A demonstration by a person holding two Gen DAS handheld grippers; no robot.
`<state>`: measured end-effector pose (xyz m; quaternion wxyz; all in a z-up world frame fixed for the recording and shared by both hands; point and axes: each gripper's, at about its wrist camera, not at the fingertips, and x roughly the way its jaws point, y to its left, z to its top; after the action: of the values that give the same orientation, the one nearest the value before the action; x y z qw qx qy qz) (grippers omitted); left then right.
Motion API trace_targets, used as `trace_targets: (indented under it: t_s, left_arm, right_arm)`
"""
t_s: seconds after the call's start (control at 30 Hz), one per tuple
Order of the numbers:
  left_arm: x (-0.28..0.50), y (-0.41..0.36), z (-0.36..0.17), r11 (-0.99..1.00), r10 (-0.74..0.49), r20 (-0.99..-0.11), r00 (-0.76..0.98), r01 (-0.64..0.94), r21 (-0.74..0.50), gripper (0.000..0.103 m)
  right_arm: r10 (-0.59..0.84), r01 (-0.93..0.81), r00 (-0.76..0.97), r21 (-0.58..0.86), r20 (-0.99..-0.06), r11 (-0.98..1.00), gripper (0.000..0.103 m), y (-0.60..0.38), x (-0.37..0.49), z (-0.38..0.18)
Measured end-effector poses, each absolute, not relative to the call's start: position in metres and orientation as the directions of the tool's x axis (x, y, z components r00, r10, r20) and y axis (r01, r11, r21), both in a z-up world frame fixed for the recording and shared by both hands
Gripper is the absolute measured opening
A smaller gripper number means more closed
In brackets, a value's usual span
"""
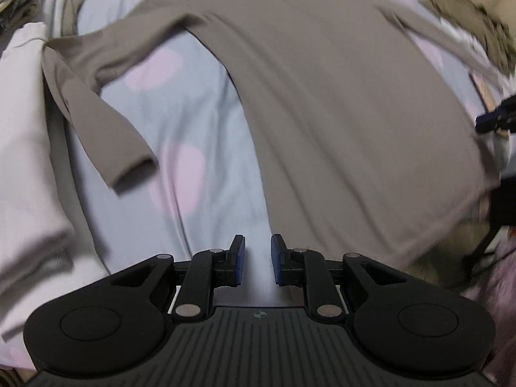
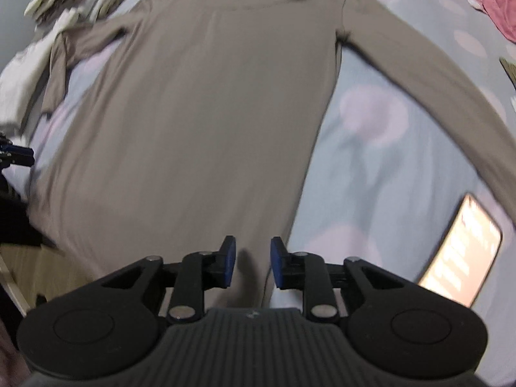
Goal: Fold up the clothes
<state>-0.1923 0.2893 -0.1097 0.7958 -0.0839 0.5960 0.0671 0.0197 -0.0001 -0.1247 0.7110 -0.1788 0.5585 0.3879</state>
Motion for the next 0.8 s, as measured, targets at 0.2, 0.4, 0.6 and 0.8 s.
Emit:
trace_targets:
  t_s: [0.2,0.4,0.6,0.8]
  left_arm:
    - [-0.195,0.265,-0.125,0.990,0.031,-0.970,0.240,-0.144,-0.004,0.015]
    - [-0.190,0.264,-0.136,0.987,-0.004,-0.968,0.250,-0.156,-0.045,0.015]
    - [-0.188,0.261,-0.125,0.970,-0.131,-0.930,0.343,-0.149,-0.191,0.011]
    - [-0.177,0.245,-0.109,0.961,-0.205,-0.882,0.424,-0.084,-0.264,0.011]
  right_arm:
    - [0.313,-0.738,0.052,0.175,-0.948,0.652,0.026,-0.022,-0.005,-0.133]
    - [0.244,-0.750,0.039,0.133,-0.969,0.648,0.026,-0.020,-0.018,-0.142]
    - [0.244,-0.751,0.041,0.131,-0.969,0.648,0.026,-0.020,-0.020,-0.142]
    - [0.237,-0.754,0.043,0.124,-0.971,0.645,0.026,-0.019,-0.022,-0.143]
